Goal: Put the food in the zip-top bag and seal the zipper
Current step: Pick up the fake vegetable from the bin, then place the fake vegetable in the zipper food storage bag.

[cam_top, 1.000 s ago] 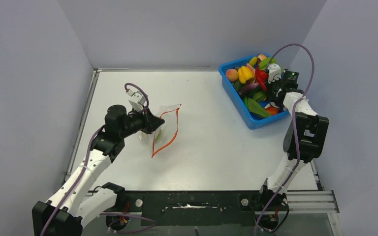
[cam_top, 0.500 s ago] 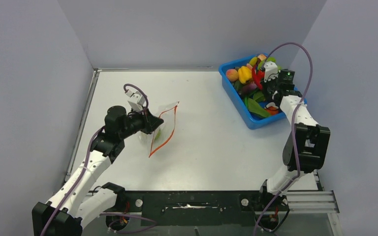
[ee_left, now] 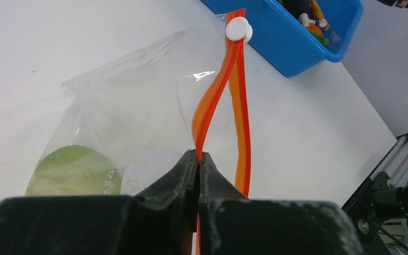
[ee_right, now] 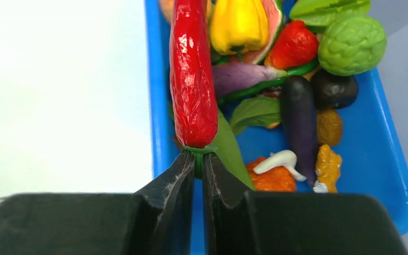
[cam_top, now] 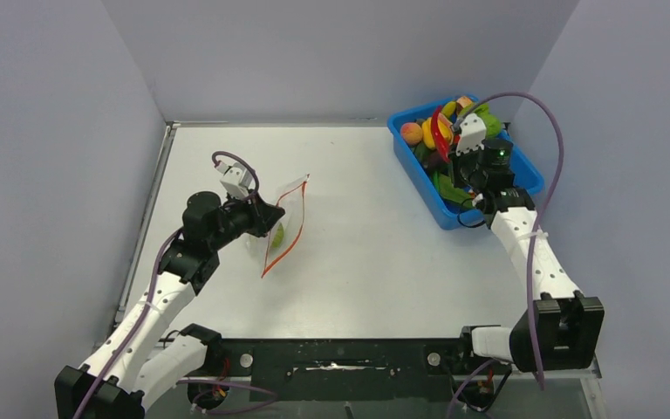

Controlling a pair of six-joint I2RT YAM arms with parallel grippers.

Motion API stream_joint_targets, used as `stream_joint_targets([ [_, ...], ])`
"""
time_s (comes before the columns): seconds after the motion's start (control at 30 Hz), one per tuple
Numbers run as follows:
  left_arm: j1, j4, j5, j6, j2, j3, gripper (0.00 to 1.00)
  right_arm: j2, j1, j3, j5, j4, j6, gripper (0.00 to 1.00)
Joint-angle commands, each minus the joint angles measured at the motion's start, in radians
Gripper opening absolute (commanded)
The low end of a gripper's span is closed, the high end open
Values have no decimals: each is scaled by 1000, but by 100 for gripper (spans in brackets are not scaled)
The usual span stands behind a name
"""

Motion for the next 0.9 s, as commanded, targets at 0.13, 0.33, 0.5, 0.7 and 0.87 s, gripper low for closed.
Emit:
stream_joint_targets([
  [0.13,-4,83,-21,14,-6,3,0,-204,136,-66,-58,6,184,3],
  [0.33,-6,83,-31,14,-4,-2,0,-313,269,-91,-121,-57,227,3],
  [0.5,-8,83,-41,16,0,-2,0,-372,386,-90,-176,-99,243,3],
  [0.7,-12,77,-46,16,11,-1,0,-371,515,-64,-240,-156,296,3],
  [0.87,-14,81,-47,13,14,-2,0,-366,604,-65,-299,-188,356,1],
])
